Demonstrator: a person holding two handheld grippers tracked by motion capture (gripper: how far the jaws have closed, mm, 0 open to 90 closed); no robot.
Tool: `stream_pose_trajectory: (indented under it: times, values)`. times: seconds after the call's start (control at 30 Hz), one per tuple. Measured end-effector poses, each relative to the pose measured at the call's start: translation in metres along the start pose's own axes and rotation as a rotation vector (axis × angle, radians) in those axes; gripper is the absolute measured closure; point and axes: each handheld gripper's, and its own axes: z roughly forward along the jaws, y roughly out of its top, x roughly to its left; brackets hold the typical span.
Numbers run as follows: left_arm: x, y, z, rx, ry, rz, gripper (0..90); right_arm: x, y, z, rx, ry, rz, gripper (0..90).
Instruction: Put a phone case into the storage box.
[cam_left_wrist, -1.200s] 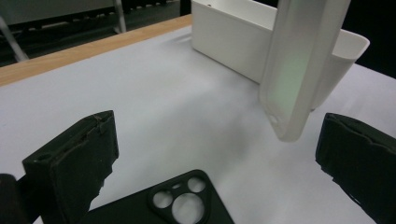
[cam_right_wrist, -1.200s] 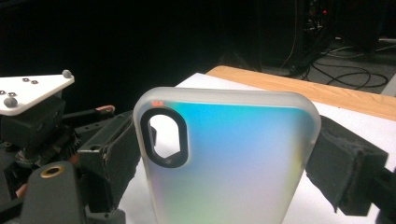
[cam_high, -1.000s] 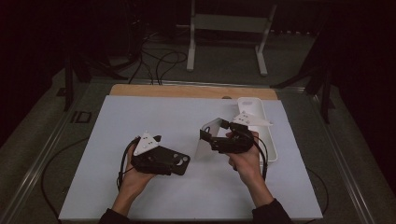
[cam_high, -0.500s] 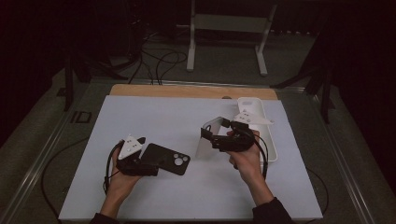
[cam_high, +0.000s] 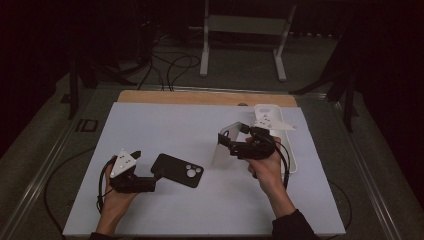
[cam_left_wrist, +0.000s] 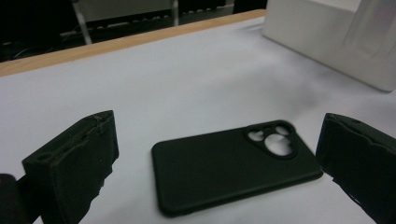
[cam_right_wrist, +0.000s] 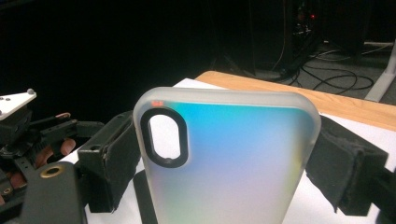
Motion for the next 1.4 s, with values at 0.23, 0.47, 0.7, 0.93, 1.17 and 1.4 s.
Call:
stream_pose_trajectory:
  times: [0.23,0.47,0.7,0.93,1.17,1.4]
  values:
    - [0.005,-0.009,-0.005,0.016,0.023,0.005,0.0,-0.006,0.005,-0.003,-0.011,-0.007,0.009,16.7]
    - [0.009,-0.017,-0.010,0.018,0.049,0.010,0.0,-0.014,0.010,-0.006,-0.022,-0.017,0.028,16.7]
    - [0.010,-0.023,-0.014,0.017,0.069,0.019,0.0,-0.023,0.015,-0.007,-0.027,-0.040,0.034,16.8]
    - [0.010,-0.026,-0.013,0.027,0.079,0.014,0.0,-0.033,0.020,-0.011,-0.032,-0.073,0.035,16.7]
    - [0.010,-0.027,-0.012,0.036,0.087,0.019,0.0,-0.043,0.026,-0.012,-0.036,-0.101,0.041,16.7]
    - [0.011,-0.029,-0.012,0.037,0.092,0.020,0.0,-0.050,0.031,-0.010,-0.041,-0.127,0.039,16.7]
